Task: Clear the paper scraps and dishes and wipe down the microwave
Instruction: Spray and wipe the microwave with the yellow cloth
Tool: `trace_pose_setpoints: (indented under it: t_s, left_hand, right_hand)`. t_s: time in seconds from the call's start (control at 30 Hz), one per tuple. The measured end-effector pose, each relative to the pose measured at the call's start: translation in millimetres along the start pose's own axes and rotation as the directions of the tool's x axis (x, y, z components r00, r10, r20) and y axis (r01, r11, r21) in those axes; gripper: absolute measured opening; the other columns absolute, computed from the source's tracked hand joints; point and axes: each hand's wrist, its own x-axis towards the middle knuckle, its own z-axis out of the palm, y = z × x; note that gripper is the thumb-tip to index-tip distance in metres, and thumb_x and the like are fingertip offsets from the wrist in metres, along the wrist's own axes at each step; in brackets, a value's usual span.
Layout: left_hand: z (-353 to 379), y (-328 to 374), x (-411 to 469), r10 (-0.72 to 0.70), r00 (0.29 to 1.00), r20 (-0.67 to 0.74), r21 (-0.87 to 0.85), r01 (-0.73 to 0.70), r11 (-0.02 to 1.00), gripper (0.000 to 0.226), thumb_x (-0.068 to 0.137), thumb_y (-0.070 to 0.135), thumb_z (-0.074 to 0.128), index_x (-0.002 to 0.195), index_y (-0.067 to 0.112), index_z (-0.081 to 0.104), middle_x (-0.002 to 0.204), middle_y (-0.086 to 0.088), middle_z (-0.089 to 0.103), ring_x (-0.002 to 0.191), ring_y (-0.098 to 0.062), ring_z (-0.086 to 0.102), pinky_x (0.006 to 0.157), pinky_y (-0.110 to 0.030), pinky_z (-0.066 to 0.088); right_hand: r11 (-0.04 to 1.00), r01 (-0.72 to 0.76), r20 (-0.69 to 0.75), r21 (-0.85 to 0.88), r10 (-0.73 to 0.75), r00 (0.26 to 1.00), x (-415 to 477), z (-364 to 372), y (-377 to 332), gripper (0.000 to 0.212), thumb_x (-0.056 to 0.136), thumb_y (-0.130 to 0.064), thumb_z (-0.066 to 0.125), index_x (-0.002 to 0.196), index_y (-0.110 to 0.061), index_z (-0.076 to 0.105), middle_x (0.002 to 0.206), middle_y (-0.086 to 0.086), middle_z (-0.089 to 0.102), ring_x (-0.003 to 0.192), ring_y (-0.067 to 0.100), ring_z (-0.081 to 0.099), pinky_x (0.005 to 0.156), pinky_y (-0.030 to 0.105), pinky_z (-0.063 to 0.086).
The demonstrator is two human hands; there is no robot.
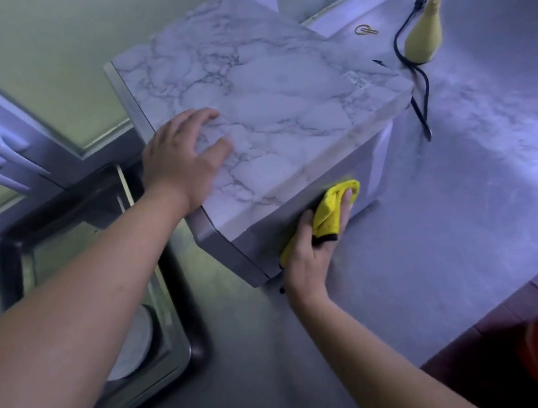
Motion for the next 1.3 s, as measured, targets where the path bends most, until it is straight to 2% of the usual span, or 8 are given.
trace_pose_setpoints:
  t_s: [0.13,0.37,0.47,0.63,0.77,0.9,1.13,1.3]
  left_hand:
    - [1,0,1,0.000,1.000,0.010,0.011,0.000,1.000,0.056,0.078,0.062,0.044,0.131,0.044,0.052,0.148,0.013,0.046,0.139,-0.016,0.036,0.116,-0.045,0.025]
    - [-1,-2,2,-0.016,0.999,0.037,0.029,0.015,0.999,0.056,0.080,0.062,0.042,0.133,0.045,0.050,0.150,0.012,0.042,0.141,-0.017,0.033,0.117,-0.045,0.023]
    - [0,-4,1,-0.017,0.999,0.036,0.035,0.016,0.999,0.056,0.080,0.062,0.042,0.133,0.045,0.050,0.150,0.012,0.042,0.141,-0.016,0.033,0.117,-0.043,0.022]
    - [3,-8,5,0.000,1.000,0.004,0.025,-0.001,1.000,0.056,0.080,0.063,0.044,0.131,0.043,0.051,0.149,0.012,0.044,0.139,-0.018,0.035,0.115,-0.043,0.024]
    - [5,-9,6,0.012,1.000,-0.003,0.020,-0.012,1.000,0.057,0.079,0.064,0.044,0.132,0.043,0.052,0.149,0.010,0.045,0.139,-0.020,0.036,0.115,-0.044,0.025]
    - [6,-10,6,0.027,0.999,-0.017,-0.002,-0.027,1.000,0.057,0.079,0.063,0.044,0.132,0.042,0.052,0.148,0.009,0.046,0.139,-0.021,0.037,0.116,-0.047,0.025]
    - [5,-9,5,0.016,0.999,-0.030,-0.016,-0.016,1.000,0.059,0.076,0.065,0.043,0.130,0.044,0.053,0.148,0.010,0.046,0.139,-0.019,0.037,0.117,-0.047,0.024]
    - [4,-6,3,0.011,1.000,-0.025,-0.007,-0.011,1.000,0.055,0.079,0.062,0.044,0.130,0.044,0.052,0.148,0.012,0.046,0.139,-0.018,0.036,0.117,-0.046,0.023]
  right_hand:
    - [0.989,-0.134,0.036,0.059,0.132,0.991,-67,27,-8,0.063,0.096,-0.030,0.047,0.143,-0.057,0.015,0.166,-0.013,0.000,0.149,-0.008,0.001,0.120,0.015,0.006]
    - [0.952,-0.296,0.344,0.082,0.252,0.905,-125,18,-5,0.063,0.096,-0.030,0.048,0.146,-0.062,0.025,0.164,0.001,0.026,0.142,0.041,0.035,0.116,0.059,0.030]
    - [0.910,-0.397,0.443,0.120,0.309,0.841,-111,-12,-9,0.055,0.094,-0.029,0.052,0.145,-0.049,0.043,0.154,-0.006,0.044,0.138,0.036,0.043,0.100,0.068,0.045]
    - [0.875,-0.478,0.174,0.077,0.460,0.871,-55,-73,-26,0.029,0.090,-0.035,0.060,0.117,-0.039,0.068,0.125,0.003,0.069,0.111,0.032,0.066,0.079,0.066,0.056]
    - [0.992,-0.121,-0.095,0.022,0.123,0.988,28,-92,-36,0.034,0.104,-0.015,0.049,0.137,-0.013,0.056,0.113,-0.008,0.070,0.081,-0.001,0.068,0.073,0.029,0.059]
    - [0.969,0.176,0.114,-0.174,-0.158,0.981,111,-74,-48,0.049,0.104,-0.020,0.048,0.151,-0.018,0.040,0.147,-0.020,0.049,0.138,0.008,0.044,0.116,0.032,0.037]
    - [0.974,-0.214,-0.107,-0.077,0.205,0.973,118,-46,-14,0.072,0.087,-0.054,0.053,0.150,-0.021,0.041,0.152,-0.003,0.045,0.139,0.016,0.043,0.117,0.043,0.034]
    - [0.940,-0.339,-0.113,-0.040,0.333,0.936,47,-32,21,0.058,0.101,-0.038,0.053,0.153,-0.019,0.036,0.156,0.004,0.041,0.141,0.020,0.041,0.115,0.042,0.037]
